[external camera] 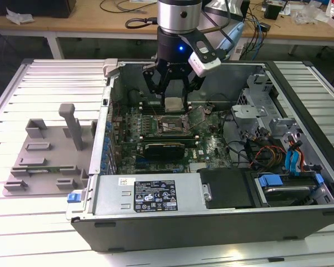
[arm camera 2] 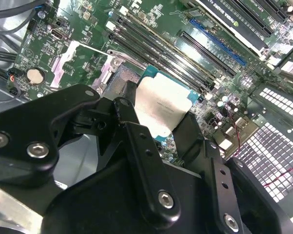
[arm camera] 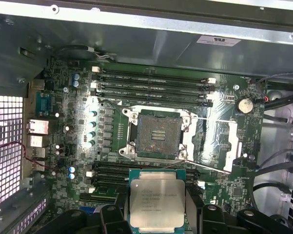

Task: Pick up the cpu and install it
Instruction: 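Pick up the cpu and move it towards the insertion slot, then place the cpu into insertion slot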

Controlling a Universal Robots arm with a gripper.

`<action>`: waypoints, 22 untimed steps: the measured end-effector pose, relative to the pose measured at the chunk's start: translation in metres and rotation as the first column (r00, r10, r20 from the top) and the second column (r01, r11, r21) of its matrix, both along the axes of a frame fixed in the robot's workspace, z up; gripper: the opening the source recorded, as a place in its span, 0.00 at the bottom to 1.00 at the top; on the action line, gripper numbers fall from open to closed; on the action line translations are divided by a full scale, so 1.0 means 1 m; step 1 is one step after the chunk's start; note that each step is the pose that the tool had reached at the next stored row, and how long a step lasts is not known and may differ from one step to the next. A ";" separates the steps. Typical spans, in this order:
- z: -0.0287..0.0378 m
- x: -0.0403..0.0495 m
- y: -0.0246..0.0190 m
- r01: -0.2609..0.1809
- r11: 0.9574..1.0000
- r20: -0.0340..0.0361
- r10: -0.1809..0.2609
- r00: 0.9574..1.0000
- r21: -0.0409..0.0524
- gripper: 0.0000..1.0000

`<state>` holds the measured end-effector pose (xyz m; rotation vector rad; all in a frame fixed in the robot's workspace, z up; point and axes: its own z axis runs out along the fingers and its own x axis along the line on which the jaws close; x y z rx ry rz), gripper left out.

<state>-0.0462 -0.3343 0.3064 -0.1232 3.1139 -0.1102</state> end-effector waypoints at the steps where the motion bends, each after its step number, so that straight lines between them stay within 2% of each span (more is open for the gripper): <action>1: 0.0000 0.0000 0.0000 0.000 1.000 0.000 0.000 1.000 0.000 0.55; 8: 0.0000 0.0001 0.0000 0.000 1.000 0.000 0.000 1.000 0.000 0.55; 12: -0.0001 0.0001 0.0000 0.058 0.998 0.000 -0.058 0.998 0.000 0.55; 14: -0.0001 0.0001 0.0000 0.111 0.994 0.000 -0.111 0.994 0.000 0.55; 16: -0.0001 0.0001 0.0000 0.141 0.990 0.000 -0.141 0.990 0.000 0.55; 22: -0.0001 0.0002 0.0000 0.171 0.985 0.000 -0.171 0.985 0.000 0.55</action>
